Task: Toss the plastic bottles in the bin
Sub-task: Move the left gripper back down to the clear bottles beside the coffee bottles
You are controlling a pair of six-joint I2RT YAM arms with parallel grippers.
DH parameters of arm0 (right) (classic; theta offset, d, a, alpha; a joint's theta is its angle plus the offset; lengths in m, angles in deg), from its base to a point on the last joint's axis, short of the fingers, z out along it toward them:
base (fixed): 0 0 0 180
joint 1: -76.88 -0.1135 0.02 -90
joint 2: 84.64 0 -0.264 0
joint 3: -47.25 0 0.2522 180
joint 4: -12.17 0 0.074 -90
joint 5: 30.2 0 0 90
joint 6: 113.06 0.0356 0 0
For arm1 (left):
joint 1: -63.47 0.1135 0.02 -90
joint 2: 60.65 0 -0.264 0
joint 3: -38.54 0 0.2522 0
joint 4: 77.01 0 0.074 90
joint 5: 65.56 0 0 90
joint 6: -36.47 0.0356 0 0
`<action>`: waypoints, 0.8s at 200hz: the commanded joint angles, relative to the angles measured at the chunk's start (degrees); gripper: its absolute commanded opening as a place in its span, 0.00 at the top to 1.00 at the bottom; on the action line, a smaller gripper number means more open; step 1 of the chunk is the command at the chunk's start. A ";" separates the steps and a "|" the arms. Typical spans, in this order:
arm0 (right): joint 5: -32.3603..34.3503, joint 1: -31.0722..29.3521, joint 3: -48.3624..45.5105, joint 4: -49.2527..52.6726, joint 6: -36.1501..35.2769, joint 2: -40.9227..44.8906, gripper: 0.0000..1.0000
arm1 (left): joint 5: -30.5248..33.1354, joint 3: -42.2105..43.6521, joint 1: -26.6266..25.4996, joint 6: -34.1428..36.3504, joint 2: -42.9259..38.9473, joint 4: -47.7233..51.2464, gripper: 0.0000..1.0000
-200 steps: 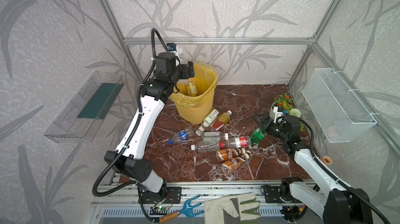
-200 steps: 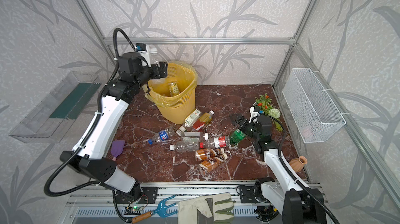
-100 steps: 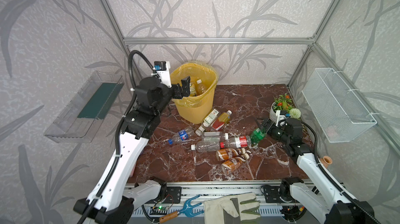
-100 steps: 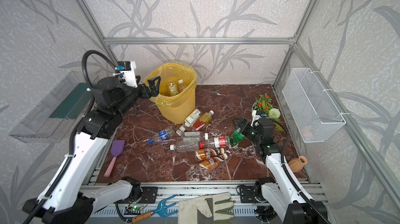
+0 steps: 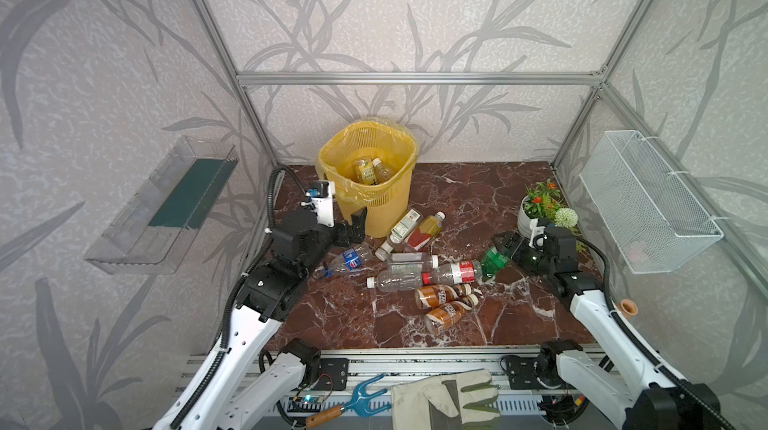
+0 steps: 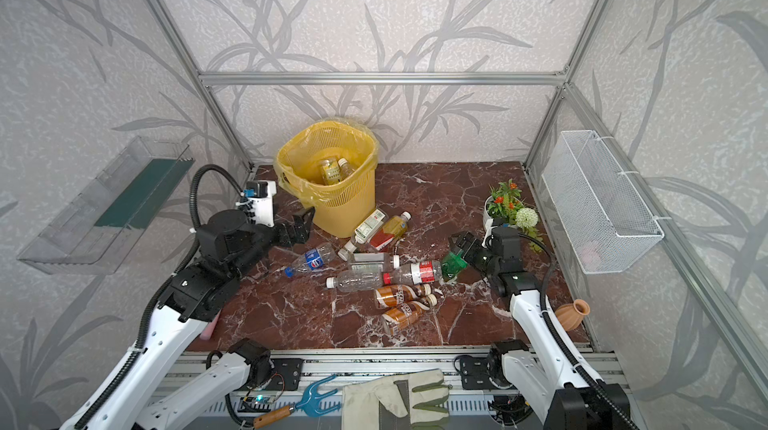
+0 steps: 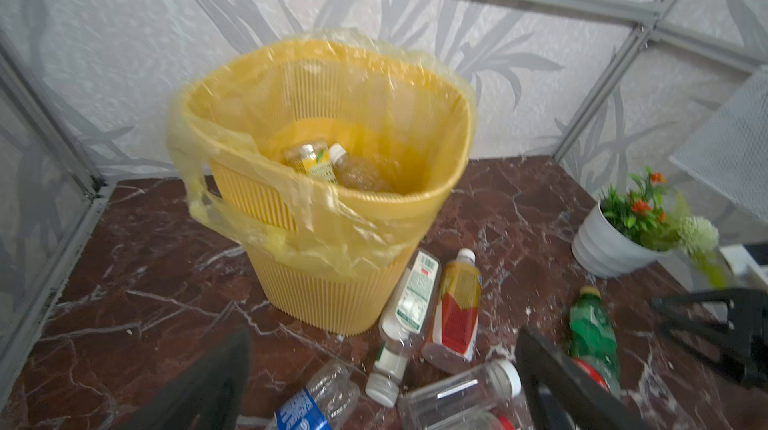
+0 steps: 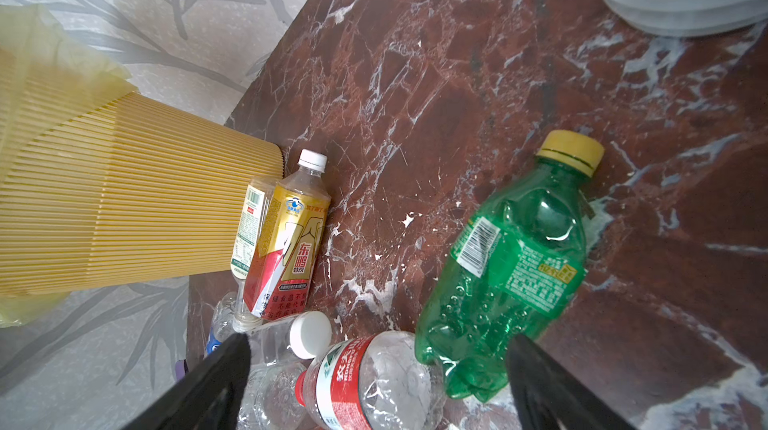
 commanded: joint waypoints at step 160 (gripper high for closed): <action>-0.03 -0.26 -0.24 -3.11 -0.23 -1.68 0.03 | 13.61 -1.20 -31.64 25.07 32.42 19.26 0.19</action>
